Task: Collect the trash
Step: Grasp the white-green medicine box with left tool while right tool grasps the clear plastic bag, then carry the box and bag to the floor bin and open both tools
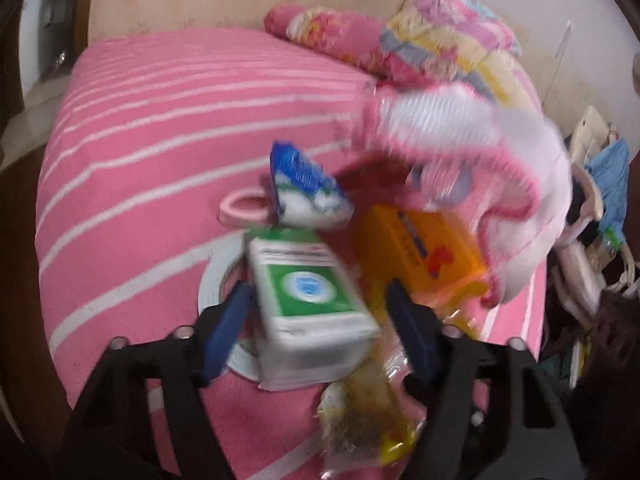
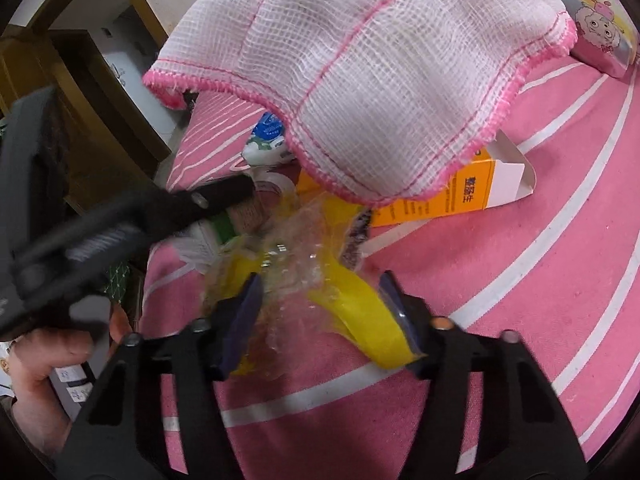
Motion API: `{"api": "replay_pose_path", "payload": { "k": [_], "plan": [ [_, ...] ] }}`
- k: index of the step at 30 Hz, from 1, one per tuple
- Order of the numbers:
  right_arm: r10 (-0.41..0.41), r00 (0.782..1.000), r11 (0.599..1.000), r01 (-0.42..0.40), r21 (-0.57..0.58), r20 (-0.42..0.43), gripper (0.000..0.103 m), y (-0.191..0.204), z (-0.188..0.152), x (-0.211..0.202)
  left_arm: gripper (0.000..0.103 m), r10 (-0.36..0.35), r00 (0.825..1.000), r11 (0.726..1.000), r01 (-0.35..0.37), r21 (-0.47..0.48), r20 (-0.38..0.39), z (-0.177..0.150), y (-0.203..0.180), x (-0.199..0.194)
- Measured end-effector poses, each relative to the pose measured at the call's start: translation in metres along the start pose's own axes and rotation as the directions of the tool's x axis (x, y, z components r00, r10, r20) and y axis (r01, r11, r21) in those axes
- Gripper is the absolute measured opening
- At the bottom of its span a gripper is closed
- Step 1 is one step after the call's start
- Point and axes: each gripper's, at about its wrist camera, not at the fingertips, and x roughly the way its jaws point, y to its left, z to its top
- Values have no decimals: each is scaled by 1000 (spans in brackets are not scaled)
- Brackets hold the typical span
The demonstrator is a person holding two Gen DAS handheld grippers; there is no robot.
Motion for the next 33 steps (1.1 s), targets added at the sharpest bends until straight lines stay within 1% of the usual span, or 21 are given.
{"api": "replay_pose_path", "payload": {
  "k": [1, 2, 4, 10, 12, 14, 19, 22, 25, 28, 31, 32, 33],
  "plan": [
    [1, 1000, 1000, -1, 1, 0, 54, 1, -1, 2, 56, -4, 1000, 1000, 4, -2, -4, -1, 1, 1],
    [6, 1000, 1000, -6, 7, 0, 53, 0, -1, 0, 45, -12, 1000, 1000, 12, -8, -7, -2, 2, 2],
    [10, 1000, 1000, -10, 9, 5, 52, 0, 3, -6, 43, -22, 1000, 999, 22, -25, -2, -3, 6, -1],
    [49, 998, 999, -50, 6, 36, 50, -1, 7, -33, 42, -34, 998, 997, 38, -62, 60, -12, 15, -26],
    [59, 997, 998, -60, 7, 48, 49, 1, 13, -44, 42, -34, 996, 997, 39, -72, 79, -17, 16, -38],
    [67, 996, 998, -67, 2, 63, 49, 1, 10, -59, 42, -33, 995, 996, 41, -83, 93, -21, 16, -49],
    [84, 993, 996, -82, -21, 83, 49, 4, -8, -94, 42, -53, 986, 991, 71, -116, 155, -30, 15, -84],
    [80, 991, 996, -74, -54, 103, 49, 12, -16, -117, 42, -69, 979, 989, 93, -115, 194, -38, 9, -103],
    [83, 988, 994, -72, -88, 127, 49, 17, -25, -140, 42, -80, 973, 989, 105, -106, 216, -46, 1, -119],
    [83, 985, 991, -66, -120, 148, 49, 24, -37, -162, 42, -78, 968, 990, 104, -96, 237, -56, -8, -135],
    [96, 983, 988, -76, -134, 155, 49, 33, -43, -166, 42, -81, 964, 989, 109, -99, 254, -69, -15, -151],
    [101, 982, 987, -79, -136, 158, 49, 34, -46, -173, 42, -81, 963, 989, 110, -100, 257, -71, -16, -155],
    [103, 982, 987, -81, -139, 160, 49, 35, -48, -169, 42, -82, 962, 989, 112, -101, 261, -75, -18, -160]
  ]
}}
